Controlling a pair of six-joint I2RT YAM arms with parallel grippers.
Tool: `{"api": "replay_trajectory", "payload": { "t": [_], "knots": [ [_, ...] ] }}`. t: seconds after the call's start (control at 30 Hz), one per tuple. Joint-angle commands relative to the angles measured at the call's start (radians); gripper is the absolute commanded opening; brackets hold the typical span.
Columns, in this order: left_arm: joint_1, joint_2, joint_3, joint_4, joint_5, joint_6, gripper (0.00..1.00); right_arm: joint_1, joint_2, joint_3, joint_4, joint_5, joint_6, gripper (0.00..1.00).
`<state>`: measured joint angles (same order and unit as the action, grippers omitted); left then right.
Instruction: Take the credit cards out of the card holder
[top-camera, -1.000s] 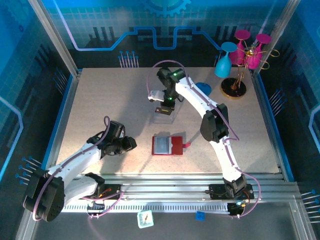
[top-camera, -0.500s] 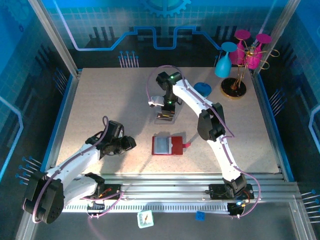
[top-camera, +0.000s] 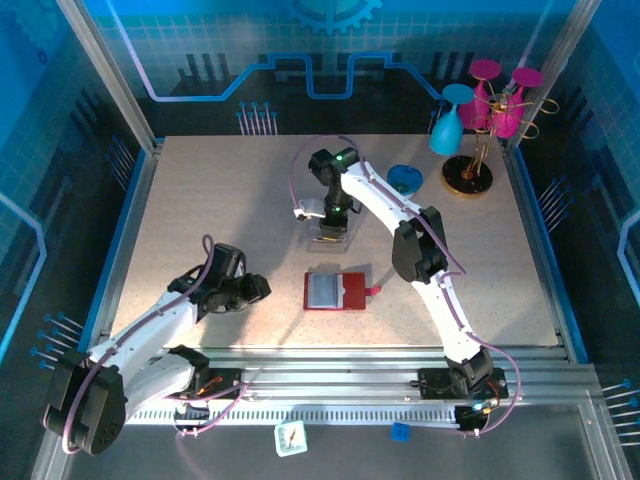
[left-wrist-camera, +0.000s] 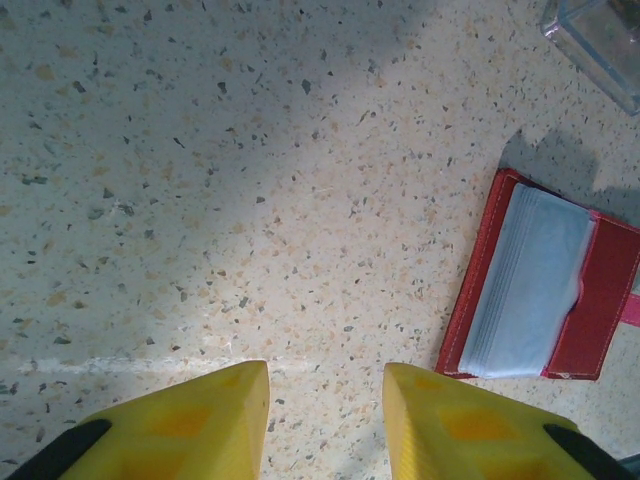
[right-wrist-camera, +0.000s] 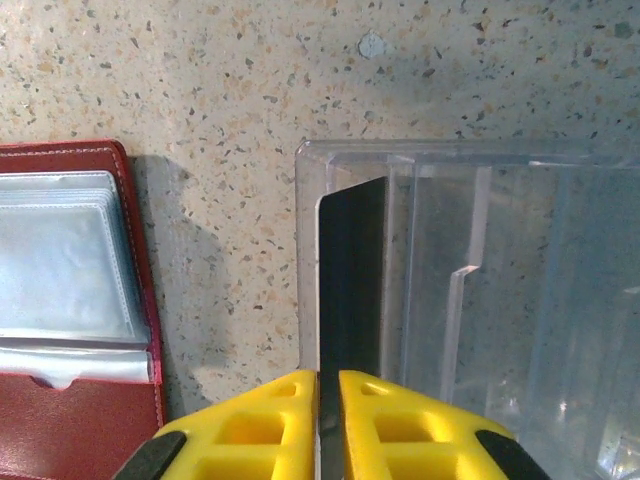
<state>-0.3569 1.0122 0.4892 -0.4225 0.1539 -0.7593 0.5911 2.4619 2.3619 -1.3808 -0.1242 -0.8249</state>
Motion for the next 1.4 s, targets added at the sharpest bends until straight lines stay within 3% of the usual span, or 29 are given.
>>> {"api": "replay_trajectory", "payload": {
  "t": [0.0, 0.2, 0.63, 1.03, 1.37],
  "knots": [
    [0.009, -0.014, -0.02, -0.022, 0.015, 0.002, 0.36, 0.012, 0.022, 0.014, -0.038, -0.023, -0.008, 0.17],
    [0.01, -0.014, -0.016, -0.022, 0.013, 0.002, 0.36, 0.008, -0.012, 0.023, 0.009, 0.012, 0.014, 0.22],
    [0.01, -0.016, -0.026, -0.015, 0.015, -0.002, 0.36, 0.008, -0.075, -0.013, 0.122, 0.091, 0.04, 0.23],
    [0.01, -0.018, -0.03, -0.01, 0.017, -0.003, 0.36, 0.01, -0.181, -0.188, 0.328, 0.171, 0.061, 0.27],
    [0.01, -0.026, -0.03, -0.017, 0.018, -0.002, 0.36, 0.015, -0.148, -0.237, 0.385, 0.187, 0.057, 0.29]
  ]
}}
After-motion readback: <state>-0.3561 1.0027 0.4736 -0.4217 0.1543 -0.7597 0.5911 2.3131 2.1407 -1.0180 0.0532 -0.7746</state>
